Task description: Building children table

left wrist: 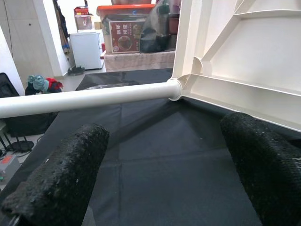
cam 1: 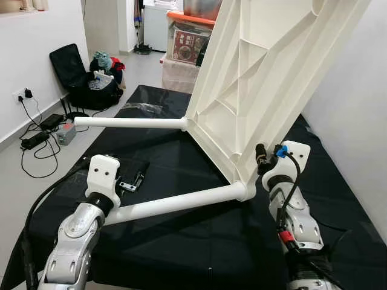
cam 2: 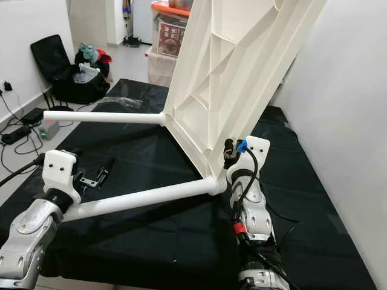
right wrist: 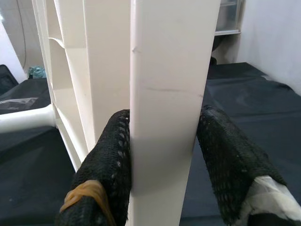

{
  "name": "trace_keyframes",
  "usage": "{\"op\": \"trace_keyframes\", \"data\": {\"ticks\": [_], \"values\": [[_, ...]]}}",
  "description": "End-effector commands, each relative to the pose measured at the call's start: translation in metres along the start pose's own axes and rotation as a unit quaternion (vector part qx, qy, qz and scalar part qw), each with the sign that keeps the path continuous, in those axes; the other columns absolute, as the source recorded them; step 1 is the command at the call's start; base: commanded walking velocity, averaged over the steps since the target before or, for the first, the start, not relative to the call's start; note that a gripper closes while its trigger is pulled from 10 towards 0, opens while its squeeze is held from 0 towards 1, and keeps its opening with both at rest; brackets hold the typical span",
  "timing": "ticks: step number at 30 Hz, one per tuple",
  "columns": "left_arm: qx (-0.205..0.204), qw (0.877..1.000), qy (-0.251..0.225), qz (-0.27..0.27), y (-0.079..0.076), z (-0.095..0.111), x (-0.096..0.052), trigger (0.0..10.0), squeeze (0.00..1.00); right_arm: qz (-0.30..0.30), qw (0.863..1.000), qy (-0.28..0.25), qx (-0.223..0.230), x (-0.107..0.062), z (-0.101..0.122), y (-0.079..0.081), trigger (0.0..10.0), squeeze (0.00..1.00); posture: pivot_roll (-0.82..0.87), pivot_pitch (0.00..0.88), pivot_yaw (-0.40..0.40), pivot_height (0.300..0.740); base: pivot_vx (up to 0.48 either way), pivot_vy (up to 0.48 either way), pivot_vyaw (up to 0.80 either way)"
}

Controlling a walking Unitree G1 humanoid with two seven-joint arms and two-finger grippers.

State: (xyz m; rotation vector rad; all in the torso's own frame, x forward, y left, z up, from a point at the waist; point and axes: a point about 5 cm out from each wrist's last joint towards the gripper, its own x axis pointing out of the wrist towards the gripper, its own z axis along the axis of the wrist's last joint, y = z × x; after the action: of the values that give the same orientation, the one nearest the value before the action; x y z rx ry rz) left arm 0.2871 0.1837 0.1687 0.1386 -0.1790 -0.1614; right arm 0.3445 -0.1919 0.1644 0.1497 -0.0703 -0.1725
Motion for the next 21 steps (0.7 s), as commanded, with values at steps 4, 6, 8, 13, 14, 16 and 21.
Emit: {"op": "trace_keyframes", "data": {"ticks": [4, 6, 8, 13, 14, 16, 21], "values": [[0.002, 1.0, 0.013, -0.001, -0.001, -0.006, -0.001, 10.0, 0.0, -0.07, 0.997, -0.012, -0.013, 0.001, 0.001, -0.019, 9.5, 0.0, 0.1, 0.0, -0.154, 0.74, 0.0, 0.0, 0.0], [0.002, 1.0, 0.013, 0.0, -0.001, -0.005, 0.0, 10.0, 0.0, -0.126, 0.992, -0.011, -0.013, 0.001, 0.002, -0.034, 9.9, 0.0, 0.1, 0.0, -0.155, 0.74, 0.0, 0.0, 0.0], [0.002, 1.0, 0.012, 0.0, -0.001, -0.005, 0.0, 10.0, 0.0, -0.172, 0.985, -0.014, -0.022, 0.0, 0.003, -0.048, 10.0, 0.0, 0.09, 0.0, -0.155, 0.74, 0.0, 0.0, 0.0], [0.002, 1.0, 0.012, 0.0, -0.002, -0.006, 0.0, 10.0, 0.0, -0.245, 0.968, -0.022, -0.045, -0.006, 0.006, -0.068, 10.0, 0.0, 0.09, 0.0, -0.154, 0.74, 0.0, 0.0, 0.0], [0.002, 1.0, 0.011, 0.0, -0.002, -0.006, 0.0, 10.0, 0.0, -0.262, 0.964, -0.021, -0.047, -0.007, 0.006, -0.074, 10.0, 0.0, 0.09, 0.0, -0.153, 0.74, 0.0, 0.0, 0.0], [0.002, 1.0, 0.011, 0.0, -0.002, -0.006, 0.001, 10.0, 0.0, -0.281, 0.958, -0.021, -0.05, -0.009, 0.006, -0.079, 10.0, 0.0, 0.09, 0.0, -0.152, 0.74, 0.0, 0.0, 0.0], [0.002, 1.0, 0.011, 0.0, -0.002, -0.006, 0.001, 10.0, 0.0, -0.301, 0.952, -0.021, -0.045, -0.013, 0.004, -0.082, 10.0, 0.0, 0.09, 0.0, -0.15, 0.74, 0.0, 0.0, 0.0]]}}
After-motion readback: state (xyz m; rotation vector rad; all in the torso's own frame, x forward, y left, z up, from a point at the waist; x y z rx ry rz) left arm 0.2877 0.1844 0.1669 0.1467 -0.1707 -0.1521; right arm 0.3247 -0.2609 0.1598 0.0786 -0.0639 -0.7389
